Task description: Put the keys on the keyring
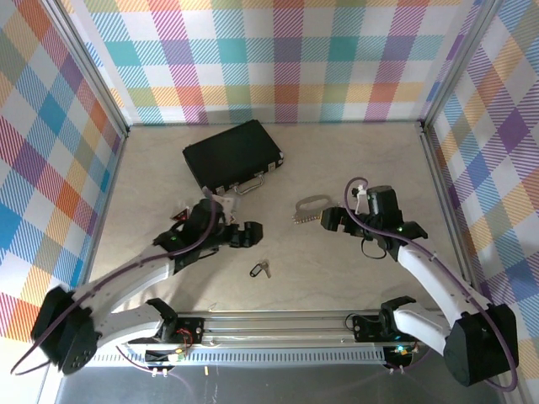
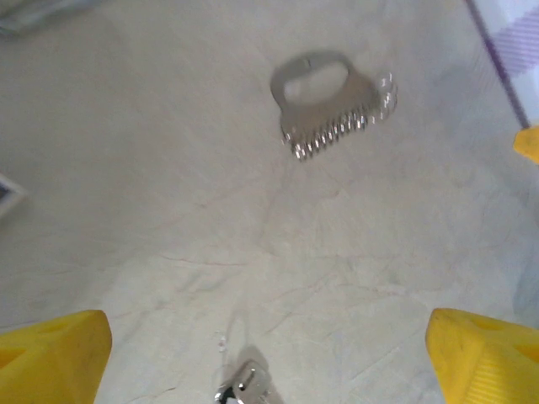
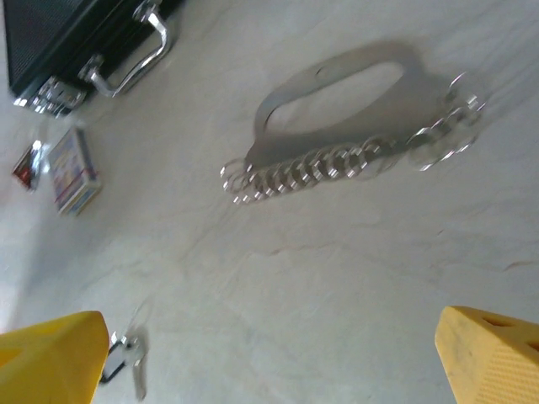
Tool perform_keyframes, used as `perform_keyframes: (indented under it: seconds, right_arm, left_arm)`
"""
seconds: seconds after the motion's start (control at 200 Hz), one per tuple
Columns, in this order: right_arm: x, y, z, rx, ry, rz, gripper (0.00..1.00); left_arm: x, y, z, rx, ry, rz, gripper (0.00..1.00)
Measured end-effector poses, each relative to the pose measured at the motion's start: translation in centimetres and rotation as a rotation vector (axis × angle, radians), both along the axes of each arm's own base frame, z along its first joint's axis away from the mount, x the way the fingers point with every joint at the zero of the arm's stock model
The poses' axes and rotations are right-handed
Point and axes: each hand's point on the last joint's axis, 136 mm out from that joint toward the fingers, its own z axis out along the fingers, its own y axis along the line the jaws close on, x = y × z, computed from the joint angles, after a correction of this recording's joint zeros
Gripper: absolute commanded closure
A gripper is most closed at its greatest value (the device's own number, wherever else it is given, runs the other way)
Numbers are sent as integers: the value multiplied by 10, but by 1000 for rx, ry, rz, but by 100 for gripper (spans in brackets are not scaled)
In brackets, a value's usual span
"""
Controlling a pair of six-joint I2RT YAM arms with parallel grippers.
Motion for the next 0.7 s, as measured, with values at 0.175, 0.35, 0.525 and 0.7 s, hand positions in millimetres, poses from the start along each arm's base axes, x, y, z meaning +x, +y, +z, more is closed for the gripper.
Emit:
perform_keyframes:
  seconds: [0.175, 0.35, 0.525, 0.7]
  right_arm:
    - [-29, 10, -7, 51, 36, 63, 1]
    - [-41, 12, -6, 80, 44, 87, 1]
    - [-47, 15, -5, 97, 54, 108, 1]
    - [-50, 15, 0, 100, 36, 127, 1]
  left_arm:
    - [12, -35, -30, -2, 67, -58, 18]
    - [37, -61, -38, -8, 54, -91, 27]
    - [62, -88, -43, -11, 27, -149, 38]
    - [77, -101, -53, -18, 23, -196, 47]
